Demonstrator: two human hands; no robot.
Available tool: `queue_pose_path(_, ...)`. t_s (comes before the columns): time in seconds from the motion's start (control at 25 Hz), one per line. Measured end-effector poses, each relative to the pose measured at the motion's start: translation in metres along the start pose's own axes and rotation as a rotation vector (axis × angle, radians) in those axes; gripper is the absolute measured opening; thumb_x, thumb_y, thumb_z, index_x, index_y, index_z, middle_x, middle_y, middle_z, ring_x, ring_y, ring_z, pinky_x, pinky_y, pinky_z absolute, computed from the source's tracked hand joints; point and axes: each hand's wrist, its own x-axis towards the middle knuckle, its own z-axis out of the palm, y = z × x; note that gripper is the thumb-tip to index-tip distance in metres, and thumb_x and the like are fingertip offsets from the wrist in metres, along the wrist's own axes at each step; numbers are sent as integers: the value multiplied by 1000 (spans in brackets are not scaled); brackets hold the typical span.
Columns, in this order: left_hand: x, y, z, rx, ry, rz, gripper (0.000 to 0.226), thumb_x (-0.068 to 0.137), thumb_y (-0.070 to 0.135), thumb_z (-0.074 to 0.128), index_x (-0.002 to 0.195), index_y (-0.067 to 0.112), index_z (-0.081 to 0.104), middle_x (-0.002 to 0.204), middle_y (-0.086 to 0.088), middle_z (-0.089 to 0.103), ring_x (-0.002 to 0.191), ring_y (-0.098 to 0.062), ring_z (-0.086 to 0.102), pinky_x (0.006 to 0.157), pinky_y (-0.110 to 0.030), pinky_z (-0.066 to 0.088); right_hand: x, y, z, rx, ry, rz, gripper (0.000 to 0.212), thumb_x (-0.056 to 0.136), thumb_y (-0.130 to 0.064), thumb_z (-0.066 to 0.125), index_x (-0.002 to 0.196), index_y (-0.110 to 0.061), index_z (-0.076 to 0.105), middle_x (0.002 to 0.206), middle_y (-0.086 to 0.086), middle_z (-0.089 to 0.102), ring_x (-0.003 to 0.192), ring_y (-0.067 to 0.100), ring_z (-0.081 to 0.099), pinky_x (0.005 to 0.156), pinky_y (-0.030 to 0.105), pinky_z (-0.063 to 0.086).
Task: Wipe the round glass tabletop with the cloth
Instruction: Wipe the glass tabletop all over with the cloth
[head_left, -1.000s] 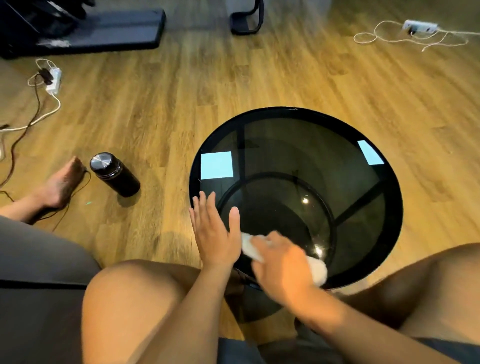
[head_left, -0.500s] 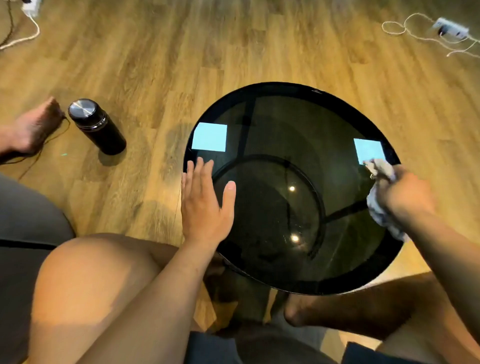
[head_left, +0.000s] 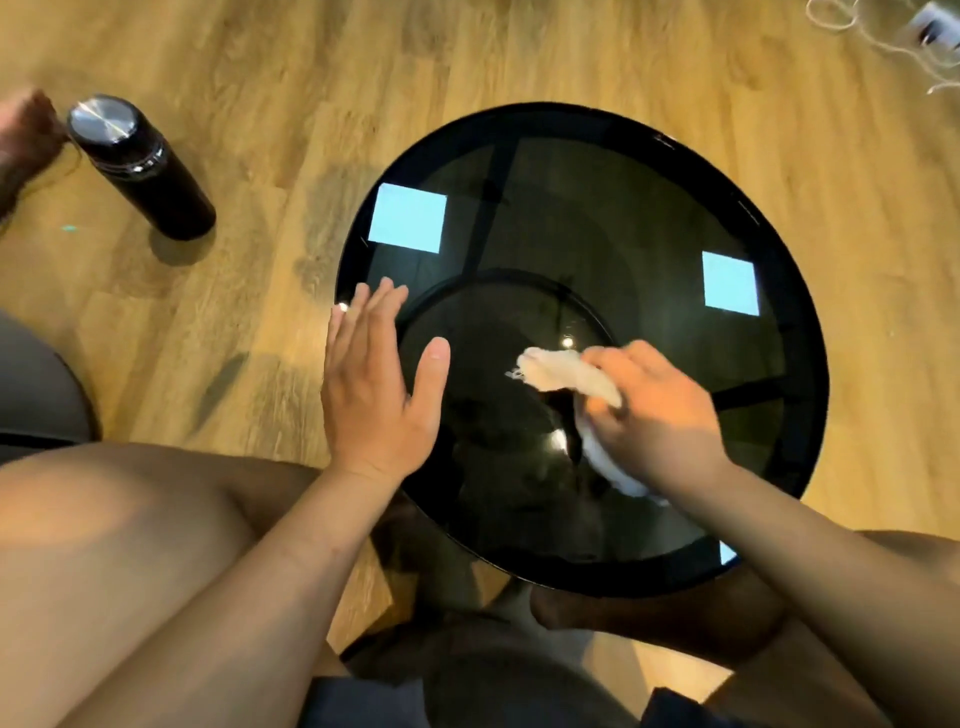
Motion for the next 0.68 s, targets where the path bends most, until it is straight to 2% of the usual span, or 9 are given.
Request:
queue_pose_path(0.08, 0, -1, 0, 16, 4, 1, 59, 98, 44, 35, 140, 5, 47, 150, -13, 47, 147, -28, 32, 125, -40, 12, 24, 72, -21, -98, -15, 227, 28, 90, -35, 46, 117, -32, 53, 96, 5, 58, 87, 35, 61, 70, 38, 49)
queue_pose_path(0.16, 0, 0, 0, 16, 1, 11, 59, 97, 44, 36, 140, 4, 47, 150, -13, 47, 147, -28, 32, 125, -41, 13, 59, 125, -37, -146, 17, 403, 29, 90, -33, 42, 116, -24, 51, 95, 16, 63, 89, 40, 61, 76, 42, 51)
queue_pose_path(0.24, 0, -1, 0, 13, 14, 12, 60, 96, 44, 39, 139, 2, 48, 149, -14, 48, 145, -29, 35, 124, -43, 15, 104, 141, -46, -142, 83, 561, 29, 89, -31, 41, 112, -18, 53, 98, 23, 65, 91, 42, 62, 78, 42, 50)
queue_pose_path(0.32, 1, 0, 0, 2, 32, -1, 60, 95, 42, 40, 139, 1, 48, 149, -14, 48, 145, -29, 36, 124, -44, 16, 158, 121, -32, -51, 162, 659, 31, 88, -31, 41, 113, -17, 55, 105, 23, 67, 98, 40, 63, 82, 43, 48)
queue_pose_path(0.4, 3, 0, 0, -8, 28, -16, 61, 95, 41, 40, 139, 0, 48, 149, -14, 47, 145, -29, 35, 124, -45, 17, 203, 53, -1, -20, 173, 549, 30, 88, -32, 43, 111, -20, 59, 106, 16, 69, 101, 37, 63, 81, 40, 45)
queue_pose_path(0.48, 0, 1, -2, -12, 25, -25, 62, 94, 40, 40, 140, -1, 46, 150, -16, 45, 146, -29, 34, 124, -45, 16, 215, -51, 35, 71, 118, 275, 23, 87, -34, 48, 104, -26, 61, 94, 7, 68, 91, 34, 64, 67, 34, 37)
queue_pose_path(0.56, -1, 3, -3, -7, 21, -17, 63, 94, 40, 40, 142, -1, 44, 152, -16, 43, 147, -28, 32, 124, -42, 14, 205, -136, 50, 98, 12, -45, 26, 86, -34, 54, 110, -29, 60, 92, 4, 64, 81, 30, 64, 60, 32, 30)
queue_pose_path(0.6, 0, 3, -4, -1, 19, -10, 63, 95, 40, 40, 142, -1, 43, 152, -16, 43, 147, -27, 31, 124, -42, 14, 203, -151, 54, 98, -33, -148, 31, 86, -33, 55, 116, -29, 60, 95, 4, 62, 80, 30, 63, 58, 32, 30)
queue_pose_path(0.68, 4, 1, -2, 14, 14, -6, 62, 94, 40, 40, 142, 0, 44, 151, -14, 44, 147, -28, 31, 124, -45, 15, 217, -128, 45, 56, -4, -204, 33, 87, -28, 53, 119, -29, 58, 103, 6, 59, 80, 31, 63, 57, 33, 30)
